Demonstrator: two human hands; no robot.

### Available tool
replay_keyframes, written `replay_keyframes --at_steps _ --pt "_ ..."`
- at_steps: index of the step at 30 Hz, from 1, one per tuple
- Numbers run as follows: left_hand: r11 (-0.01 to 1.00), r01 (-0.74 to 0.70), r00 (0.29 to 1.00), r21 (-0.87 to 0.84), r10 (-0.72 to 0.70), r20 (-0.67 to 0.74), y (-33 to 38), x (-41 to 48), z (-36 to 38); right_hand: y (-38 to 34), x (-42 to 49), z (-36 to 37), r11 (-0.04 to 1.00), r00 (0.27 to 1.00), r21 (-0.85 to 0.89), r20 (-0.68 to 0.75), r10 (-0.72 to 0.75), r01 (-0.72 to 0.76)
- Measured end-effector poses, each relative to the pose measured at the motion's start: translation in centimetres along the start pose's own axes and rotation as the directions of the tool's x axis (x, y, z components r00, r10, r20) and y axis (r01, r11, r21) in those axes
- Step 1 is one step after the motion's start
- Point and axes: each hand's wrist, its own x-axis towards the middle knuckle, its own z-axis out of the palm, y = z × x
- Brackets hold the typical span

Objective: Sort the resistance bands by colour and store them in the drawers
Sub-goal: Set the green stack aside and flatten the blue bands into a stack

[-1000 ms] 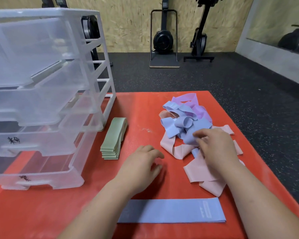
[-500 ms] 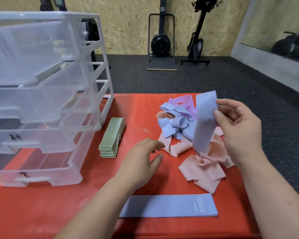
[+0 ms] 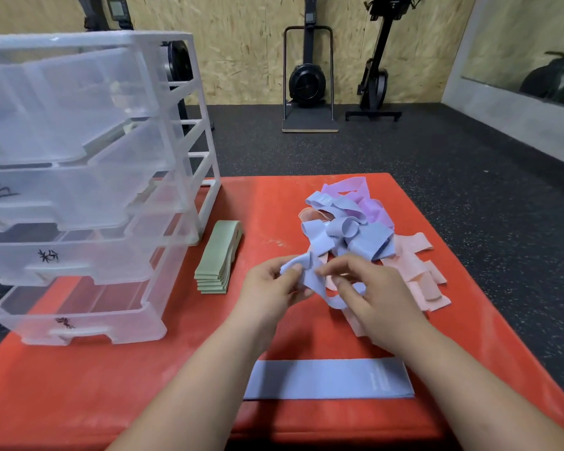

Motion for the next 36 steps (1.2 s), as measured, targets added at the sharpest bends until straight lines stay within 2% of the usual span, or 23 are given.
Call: replay_keyframes --at_steps 3,5,10,13,18,22,26,32,36 --pt "1.000 0.000 1.000 0.008 0.000 0.000 0.6 0.2 -0.3 0.7 0.4 -0.9 0.996 0.986 0.022 -0.136 0.092 -0.090" --pt "1.000 0.008 1.000 -0.014 -0.008 0.014 0.9 0.2 -0.2 1.3 0.7 -1.2 0.987 0.976 0.040 -0.148 0.161 -0.157" --pt "0.999 0.036 0.996 -0.040 -0.033 0.085 0.6 0.3 -0.1 1.7 1.0 -0.7 0.983 0.986 0.080 -0.012 0.167 -0.166" --pt "1.000 -0.007 0.992 0.001 0.007 0.126 0.5 0.2 0.1 1.4 0.9 0.0 0.990 0.989 0.035 0.045 0.138 -0.139" --pt "0.947 -0.231 0.972 0.222 0.237 0.001 0.6 0.8 -0.7 1.2 1.2 0.2 0.992 0.991 0.006 0.050 0.125 -0.125" --pt "0.916 -0.304 0.904 0.263 0.364 -0.224 1.5 1.1 -2.1 3.1 1.1 -1.6 0.966 0.974 -0.217 0.147 0.172 -0.138" --pt "0.926 -0.274 0.850 0.259 0.359 -0.385 1.6 1.3 -4.3 4.9 1.3 -4.6 0.901 0.948 -0.345 0.077 0.308 -0.264" --pt "0.914 -0.271 0.844 0.301 0.377 -0.383 1.6 0.9 -5.4 5.1 0.6 -7.9 0.877 0.950 -0.390 0.015 0.311 -0.281" --pt "0.936 -0.207 0.866 0.286 0.311 -0.391 2.1 0.0 -6.6 5.4 -0.1 -9.1 0.893 0.943 -0.327 0.019 0.332 -0.308"
